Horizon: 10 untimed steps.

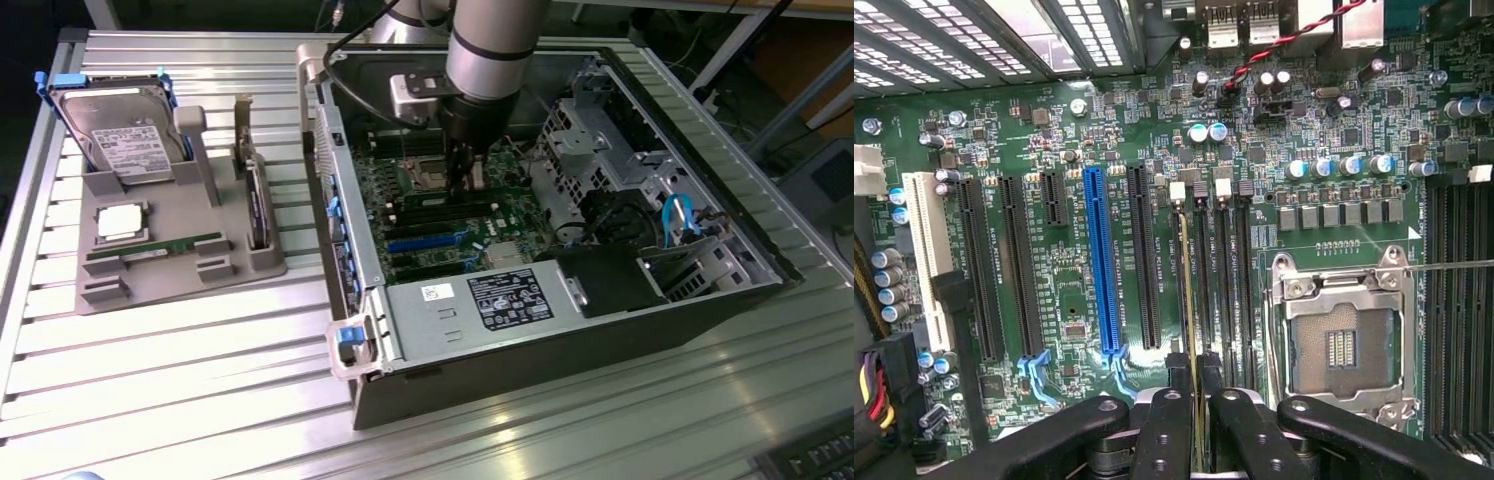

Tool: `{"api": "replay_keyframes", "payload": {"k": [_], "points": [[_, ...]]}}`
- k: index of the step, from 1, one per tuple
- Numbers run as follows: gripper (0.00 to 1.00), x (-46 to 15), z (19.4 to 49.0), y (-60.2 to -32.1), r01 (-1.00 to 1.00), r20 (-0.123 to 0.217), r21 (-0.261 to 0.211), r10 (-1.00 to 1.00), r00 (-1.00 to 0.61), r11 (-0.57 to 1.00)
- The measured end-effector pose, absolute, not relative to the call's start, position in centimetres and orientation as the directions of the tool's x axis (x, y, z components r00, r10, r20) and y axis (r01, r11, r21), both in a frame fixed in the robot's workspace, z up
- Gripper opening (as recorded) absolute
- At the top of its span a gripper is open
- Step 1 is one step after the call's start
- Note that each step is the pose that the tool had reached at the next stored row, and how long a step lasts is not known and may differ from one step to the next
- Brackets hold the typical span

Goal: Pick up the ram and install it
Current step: 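Insert the ram into the slot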

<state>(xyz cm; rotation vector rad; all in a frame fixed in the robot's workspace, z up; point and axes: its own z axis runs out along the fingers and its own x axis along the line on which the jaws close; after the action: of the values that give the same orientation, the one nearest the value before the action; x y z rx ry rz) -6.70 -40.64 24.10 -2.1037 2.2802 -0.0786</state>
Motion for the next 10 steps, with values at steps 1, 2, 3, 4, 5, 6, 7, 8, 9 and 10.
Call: {"api": "replay_keyframes", "payload": {"k": [1, 2, 3, 4, 5, 6, 7, 8, 9, 10], "points": [[0.14, -6.71, 24.08, -40.64, -0.995, 0.006, -0.063, -0.997, -0.081, 0.080], [0.14, -6.72, 24.07, -40.64, -0.995, 0.006, -0.063, -0.997, -0.081, 0.080], [0.14, -6.74, 24.06, -40.64, -0.995, 0.006, -0.063, -0.997, -0.081, 0.080], [0.14, -6.76, 24.05, -40.63, -0.995, 0.006, -0.063, -0.997, -0.081, 0.080], [0.14, -6.80, 24.03, -40.64, -0.995, 0.006, -0.063, -0.997, -0.081, 0.080], [0.14, -6.81, 23.99, -40.64, -0.995, 0.006, -0.063, -0.997, -0.080, 0.080], [0.14, -6.82, 23.96, -40.63, -0.995, 0.006, -0.063, -0.997, -0.080, 0.080], [0.14, -6.83, 23.91, -40.63, -0.995, 0.006, -0.063, -0.997, -0.080, 0.079], [0.14, -6.86, 23.87, -40.63, -0.995, 0.006, -0.063, -0.997, -0.079, 0.078], [0.14, -6.89, 23.84, -40.64, -0.995, 0.006, -0.063, -0.997, -0.077, 0.077]]}}
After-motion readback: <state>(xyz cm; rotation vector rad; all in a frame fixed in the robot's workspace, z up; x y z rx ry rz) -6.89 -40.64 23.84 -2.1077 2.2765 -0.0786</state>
